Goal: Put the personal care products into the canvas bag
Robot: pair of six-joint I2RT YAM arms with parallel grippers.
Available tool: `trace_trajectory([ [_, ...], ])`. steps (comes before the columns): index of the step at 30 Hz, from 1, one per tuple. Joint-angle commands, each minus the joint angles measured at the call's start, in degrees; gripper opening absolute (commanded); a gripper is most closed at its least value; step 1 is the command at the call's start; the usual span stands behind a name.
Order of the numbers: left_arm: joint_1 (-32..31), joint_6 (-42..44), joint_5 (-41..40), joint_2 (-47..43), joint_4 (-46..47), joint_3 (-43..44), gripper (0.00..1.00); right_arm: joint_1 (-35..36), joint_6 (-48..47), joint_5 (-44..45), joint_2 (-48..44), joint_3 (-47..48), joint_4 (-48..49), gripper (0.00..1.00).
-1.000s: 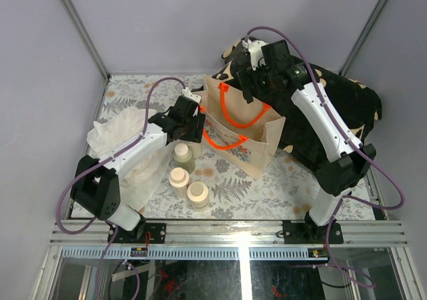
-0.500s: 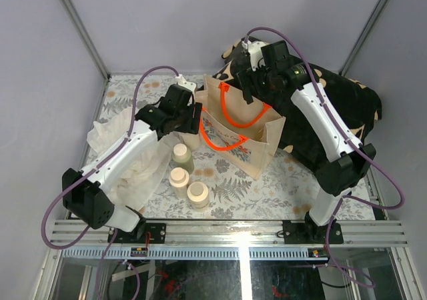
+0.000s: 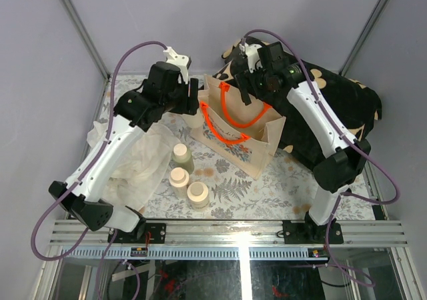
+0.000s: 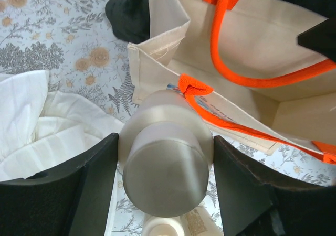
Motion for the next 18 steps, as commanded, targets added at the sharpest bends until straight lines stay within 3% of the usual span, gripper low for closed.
trace_trajectory([
  [1, 0.1, -0.4, 3.0, -2.6, 3.4, 5.7, 0.00, -0.3, 1.0, -1.5, 0.4, 2.3, 0.4, 1.00],
  [12, 0.2, -0.5, 7.6, -3.3, 4.1, 15.4, 0.00, -0.3, 1.3, -0.8, 0.6, -1.8, 4.1, 1.00],
  [18, 0.2, 0.0, 9.1, -2.8, 10.6, 14.7, 0.00, -0.2, 1.5, 0.2, 0.9, -2.7, 5.0, 0.99],
])
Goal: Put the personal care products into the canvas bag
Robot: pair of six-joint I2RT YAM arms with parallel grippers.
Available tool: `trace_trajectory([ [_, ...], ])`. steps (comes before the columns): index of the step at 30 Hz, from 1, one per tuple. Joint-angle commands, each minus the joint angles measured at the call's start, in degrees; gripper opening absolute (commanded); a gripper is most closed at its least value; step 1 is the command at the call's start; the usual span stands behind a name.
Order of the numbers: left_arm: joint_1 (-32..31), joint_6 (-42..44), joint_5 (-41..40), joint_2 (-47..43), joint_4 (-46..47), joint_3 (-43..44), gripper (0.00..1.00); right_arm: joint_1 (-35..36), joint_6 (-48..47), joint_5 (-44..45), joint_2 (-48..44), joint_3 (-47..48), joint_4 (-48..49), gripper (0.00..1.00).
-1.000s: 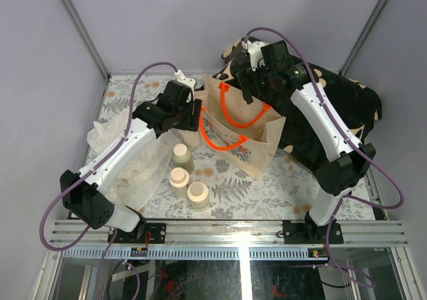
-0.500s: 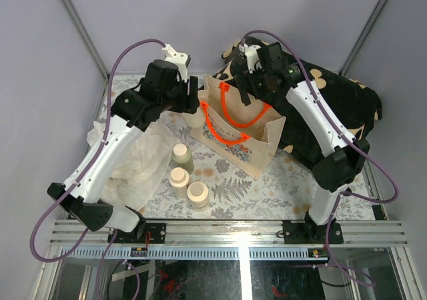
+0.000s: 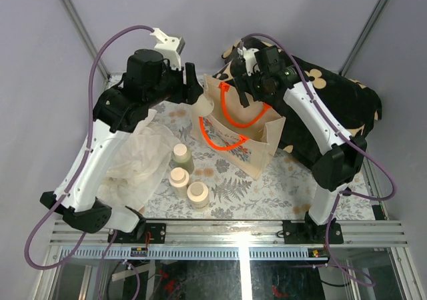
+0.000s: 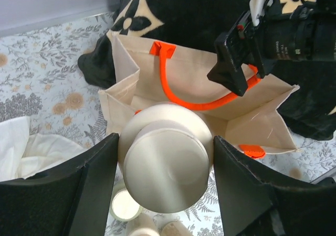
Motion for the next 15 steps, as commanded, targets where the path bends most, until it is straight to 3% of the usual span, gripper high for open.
trace_trajectory([
  [1, 0.2, 0.3, 2.6, -1.1, 13.5, 1.9, 0.00, -0.3, 0.7, 1.1, -0.5, -0.1, 2.7, 0.98],
  [11, 0.0, -0.1, 11.9, 7.1, 23.7, 3.0, 0.00, -0.3, 1.4, 7.8, -2.0, -2.6, 4.5, 0.95],
  [15, -0.1, 0.3, 11.2, 9.3, 25.0, 2.7, 0.00, -0.3, 1.9, 9.7, -2.4, -3.1, 4.7, 0.95],
])
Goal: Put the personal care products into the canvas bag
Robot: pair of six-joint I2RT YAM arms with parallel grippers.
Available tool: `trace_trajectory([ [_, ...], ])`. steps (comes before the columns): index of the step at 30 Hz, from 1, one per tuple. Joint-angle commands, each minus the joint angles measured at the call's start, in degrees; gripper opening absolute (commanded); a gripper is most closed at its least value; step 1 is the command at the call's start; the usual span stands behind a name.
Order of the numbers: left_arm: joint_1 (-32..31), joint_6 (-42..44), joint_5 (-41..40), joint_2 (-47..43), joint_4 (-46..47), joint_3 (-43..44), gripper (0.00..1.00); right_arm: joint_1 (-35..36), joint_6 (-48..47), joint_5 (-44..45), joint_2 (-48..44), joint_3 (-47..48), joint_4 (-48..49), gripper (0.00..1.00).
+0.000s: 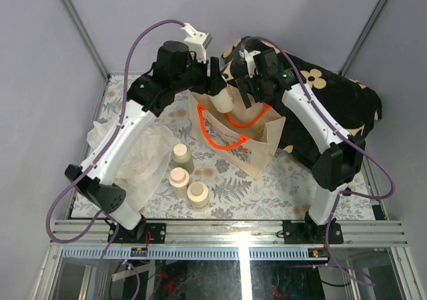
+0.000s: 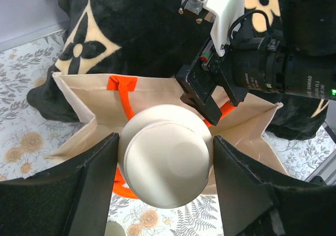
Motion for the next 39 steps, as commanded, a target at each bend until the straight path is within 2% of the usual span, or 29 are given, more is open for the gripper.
trace_trajectory([
  [1, -0.2, 0.5, 1.4, 0.4, 12.7, 2.3, 0.00, -0.2, 1.1, 4.3, -2.5, -0.1, 2.4, 0.95],
  [9, -1.2, 3.1, -4.9, 4.5, 13.2, -3.7, 0.00, -0.3, 1.4, 10.0, -1.9, 4.3, -2.1, 0.96],
  [13, -1.5, 3.7, -4.7, 7.2, 14.4, -6.2, 0.00, -0.3, 1.9, 10.5, -1.9, 7.0, -4.1, 0.96],
  [20, -2.2, 3.9, -5.3, 10.6, 17.7, -10.0, 0.00, -0.3, 3.1, 11.9, -2.4, 5.6, -4.3, 0.96],
  [25, -2.2, 4.4, -6.7, 12.9, 18.2, -9.8, 0.00, -0.3, 3.5, 11.9, -2.8, 4.7, -4.4, 0.96],
  [34, -2.0, 8.0, -18.8, 15.8, 17.3, -10.9, 0.00, -0.3, 3.3, 12.2, -2.6, 5.1, -4.6, 0.96],
  [39, -1.2, 7.2, -20.2, 18.6, 15.1, -9.9, 0.00, -0.3, 3.1, 12.4, -2.7, 5.0, -4.8, 0.96],
])
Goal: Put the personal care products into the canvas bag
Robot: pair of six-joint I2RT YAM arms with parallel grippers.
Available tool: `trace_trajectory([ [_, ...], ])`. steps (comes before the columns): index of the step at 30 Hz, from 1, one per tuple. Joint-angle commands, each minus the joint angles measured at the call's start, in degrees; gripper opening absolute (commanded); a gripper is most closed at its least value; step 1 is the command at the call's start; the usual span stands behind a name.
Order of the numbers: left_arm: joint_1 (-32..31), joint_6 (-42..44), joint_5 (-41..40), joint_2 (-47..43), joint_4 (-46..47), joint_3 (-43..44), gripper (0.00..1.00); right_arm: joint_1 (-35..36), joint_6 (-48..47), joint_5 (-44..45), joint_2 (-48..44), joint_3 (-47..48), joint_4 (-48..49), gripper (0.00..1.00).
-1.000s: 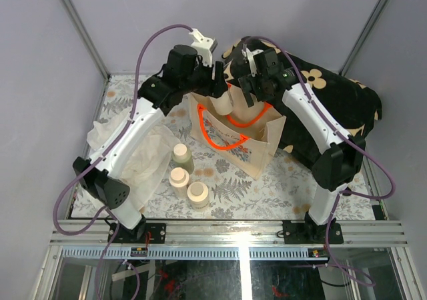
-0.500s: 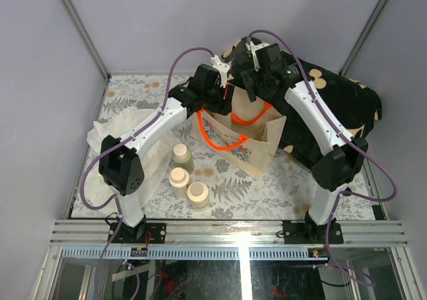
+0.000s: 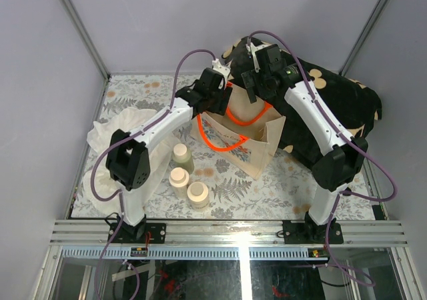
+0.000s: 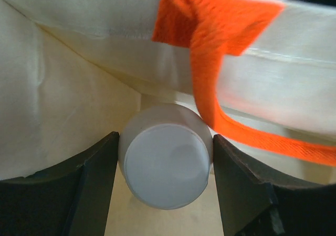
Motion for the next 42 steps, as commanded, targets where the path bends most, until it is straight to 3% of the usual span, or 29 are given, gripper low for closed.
trace_trajectory([
  [1, 1.1, 0.4, -4.0, 1.2, 6.4, 1.3, 0.00, -0.3, 0.1, 2.2, -2.6, 0.4, -0.3, 0.96],
  [12, 3.1, -1.2, -2.6, 3.9, 8.2, 0.4, 0.02, -0.3, -0.5, 2.0, -2.4, -0.1, -0.1, 0.97],
  [19, 3.0, -2.1, -0.4, 1.9, 7.4, 0.4, 0.41, -0.4, 0.3, 2.3, -1.3, 0.8, -0.9, 0.99],
  [23, 3.1, -2.8, 0.6, -0.1, 7.1, 0.8, 0.56, -0.6, 2.6, 0.9, -0.7, 1.0, -0.7, 0.99],
  [27, 3.0, -3.3, 1.1, -2.2, 5.6, 2.8, 0.70, -1.8, 3.5, -6.3, 0.0, 0.8, -0.9, 1.00],
  [34, 2.3, -3.7, 2.5, -7.5, 5.3, 5.7, 1.00, -1.9, 1.4, -5.6, 0.4, 0.2, -0.6, 1.00],
  [42, 1.0, -4.1, -0.6, -15.9, 1.7, 6.9, 1.00, -1.9, 0.3, -6.2, 0.1, -0.2, 0.1, 0.99],
])
